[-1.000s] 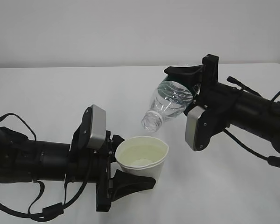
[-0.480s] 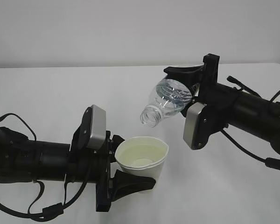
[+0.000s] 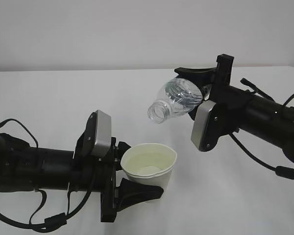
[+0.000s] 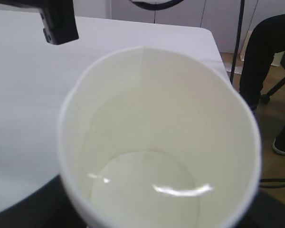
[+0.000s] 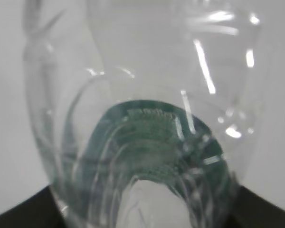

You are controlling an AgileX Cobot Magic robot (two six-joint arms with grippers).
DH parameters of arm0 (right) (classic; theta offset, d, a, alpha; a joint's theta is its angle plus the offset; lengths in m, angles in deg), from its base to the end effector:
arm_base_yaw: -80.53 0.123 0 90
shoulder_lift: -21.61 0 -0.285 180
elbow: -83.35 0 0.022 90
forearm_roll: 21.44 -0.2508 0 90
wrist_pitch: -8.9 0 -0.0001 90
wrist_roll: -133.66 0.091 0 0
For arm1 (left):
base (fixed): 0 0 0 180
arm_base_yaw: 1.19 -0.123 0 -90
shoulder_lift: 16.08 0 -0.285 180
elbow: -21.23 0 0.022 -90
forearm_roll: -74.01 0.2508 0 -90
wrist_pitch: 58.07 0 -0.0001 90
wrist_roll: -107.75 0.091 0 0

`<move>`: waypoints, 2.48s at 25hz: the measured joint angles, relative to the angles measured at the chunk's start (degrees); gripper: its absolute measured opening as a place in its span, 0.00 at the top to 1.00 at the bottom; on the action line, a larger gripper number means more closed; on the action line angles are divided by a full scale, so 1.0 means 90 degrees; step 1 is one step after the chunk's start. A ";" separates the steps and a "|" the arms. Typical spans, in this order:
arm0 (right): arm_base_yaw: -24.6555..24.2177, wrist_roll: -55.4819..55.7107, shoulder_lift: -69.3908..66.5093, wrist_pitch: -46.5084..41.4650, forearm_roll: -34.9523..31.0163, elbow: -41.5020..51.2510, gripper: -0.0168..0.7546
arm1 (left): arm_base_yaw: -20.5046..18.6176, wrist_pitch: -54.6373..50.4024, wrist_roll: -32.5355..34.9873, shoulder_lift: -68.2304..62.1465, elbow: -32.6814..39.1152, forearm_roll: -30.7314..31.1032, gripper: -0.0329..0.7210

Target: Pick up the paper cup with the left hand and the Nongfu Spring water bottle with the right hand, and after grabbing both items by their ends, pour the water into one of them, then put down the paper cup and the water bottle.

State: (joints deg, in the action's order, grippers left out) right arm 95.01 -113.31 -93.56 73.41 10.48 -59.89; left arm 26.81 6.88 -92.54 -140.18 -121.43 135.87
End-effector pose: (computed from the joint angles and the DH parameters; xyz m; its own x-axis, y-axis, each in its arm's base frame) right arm 0.3170 0.1267 0.1681 0.6721 -0.7251 -0.1499 -0.1161 0.0967 -0.9885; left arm 0.2392 -0.2095 0.1040 -0.0863 0.2573 -0.9625 0.9911 0.1207 -0.0566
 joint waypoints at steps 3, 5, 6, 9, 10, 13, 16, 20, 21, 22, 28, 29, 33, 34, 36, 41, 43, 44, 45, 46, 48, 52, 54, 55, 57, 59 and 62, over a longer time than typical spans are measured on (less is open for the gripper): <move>0.0000 0.0148 0.0000 0.0000 -0.0104 0.0000 0.44 | 0.0000 0.0000 0.0000 0.0000 0.0000 0.0000 0.33; 0.0000 0.0221 0.0000 0.0000 -0.0170 0.0000 0.44 | 0.0000 0.0000 0.0000 0.0000 0.0000 0.0000 0.33; 0.0000 0.0282 0.0000 0.0000 -0.0214 0.0000 0.44 | 0.0000 0.0000 0.0000 0.0000 0.0000 0.0000 0.33; 0.0000 0.0468 0.0000 0.0000 -0.0399 0.0000 0.44 | 0.0000 -0.0004 0.0000 0.0000 0.0000 0.0000 0.33; 0.0000 0.0530 0.0000 0.0000 -0.0428 0.0000 0.44 | 0.0000 -0.0004 0.0000 0.0000 0.0000 0.0000 0.33; 0.0000 0.0690 0.0000 0.0000 -0.0501 0.0000 0.44 | 0.0000 -0.0014 0.0000 0.0000 0.0000 0.0000 0.33; 0.0000 0.0800 0.0000 0.0000 -0.0600 0.0000 0.44 | 0.0000 -0.0014 0.0000 0.0000 0.0000 0.0000 0.33; 0.0000 0.1029 0.0000 0.0000 -0.0685 0.0000 0.44 | 0.0000 -0.0014 0.0000 0.0000 0.0000 0.0000 0.33; 0.0000 0.1045 0.0000 0.0000 -0.0702 0.0000 0.44 | 0.0000 -0.0014 0.0000 0.0000 0.0000 0.0000 0.33; 0.0000 0.1062 0.0000 0.0000 -0.0728 0.0000 0.44 | 0.0000 -0.0014 0.0000 0.0000 0.0000 0.0000 0.33; 0.0000 0.1511 0.0000 0.0000 -0.0943 0.0000 0.44 | 0.0000 -0.0014 0.0000 0.0000 0.0000 0.0000 0.33; 0.0000 0.1558 0.0000 0.0000 -0.0958 0.0000 0.44 | 0.0000 -0.0014 0.0000 0.0000 0.0000 0.0000 0.33; 0.0000 0.1819 0.0000 0.0000 -0.0963 0.0000 0.44 | 0.0000 -0.0014 0.0000 0.0000 0.0000 0.0010 0.33; 0.0000 0.1881 0.0000 0.0000 -0.0974 0.0000 0.44 | 0.0000 -0.0014 0.0000 0.0000 0.0000 0.0010 0.33; 0.0000 0.2012 0.0000 0.0000 -0.1035 0.0000 0.44 | 0.0000 -0.0014 0.0000 0.0000 0.0000 0.0010 0.33; 0.0000 0.2455 0.0000 0.0000 -0.1293 0.0000 0.44 | 0.0000 -0.0014 0.0000 0.0000 0.0000 0.0010 0.33; 0.0000 0.2571 0.0000 0.0000 -0.1357 0.0000 0.44 | 0.0000 -0.0014 0.0000 0.0000 0.0000 0.0010 0.33; 0.0000 0.2637 0.0000 0.0000 -0.1372 0.0000 0.44 | 0.0000 -0.0014 0.0000 0.0000 0.0000 0.0010 0.33; 0.0000 0.2704 0.0000 0.0000 -0.1386 0.0000 0.44 | 0.0000 -0.0014 0.0000 0.0000 0.0000 0.0010 0.33; 0.0000 0.2770 0.0000 0.0000 -0.1417 0.0000 0.44 | 0.0000 -0.0014 0.0000 0.0000 0.0000 0.0010 0.33; 0.0000 0.2927 0.0000 0.0000 -0.1530 0.0000 0.44 | 0.0000 -0.0014 0.0000 0.0000 0.0000 0.0010 0.33; 0.0000 0.3200 0.0000 0.0000 -0.1638 0.0000 0.44 | 0.0000 -0.0014 0.0000 0.0000 0.0000 0.0010 0.33; 0.0000 0.3320 0.0000 0.0000 -0.1676 0.0000 0.44 | 0.0000 -0.0014 0.0000 0.0000 0.0000 0.0010 0.33; 0.0000 0.3408 0.0000 0.0000 -0.1711 0.0000 0.44 | 0.0000 -0.0014 0.0000 0.0000 0.0000 0.0010 0.33; 0.0000 0.3570 0.0000 0.0000 -0.1798 0.0000 0.44 | 0.0000 -0.0014 0.0000 0.0000 0.0000 0.0010 0.33; 0.0000 0.3703 0.0000 0.0000 -0.1894 0.0000 0.44 | 0.0000 -0.0014 0.0000 0.0000 0.0000 0.0010 0.33; 0.0000 0.3893 0.0000 0.0000 -0.2027 0.0000 0.44 | 0.0000 -0.0014 0.0000 0.0000 0.0000 0.0010 0.33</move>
State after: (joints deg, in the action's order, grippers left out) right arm 95.01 -78.27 -93.56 73.41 -7.76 -59.89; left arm 26.81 6.75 -92.54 -140.18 -121.43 135.96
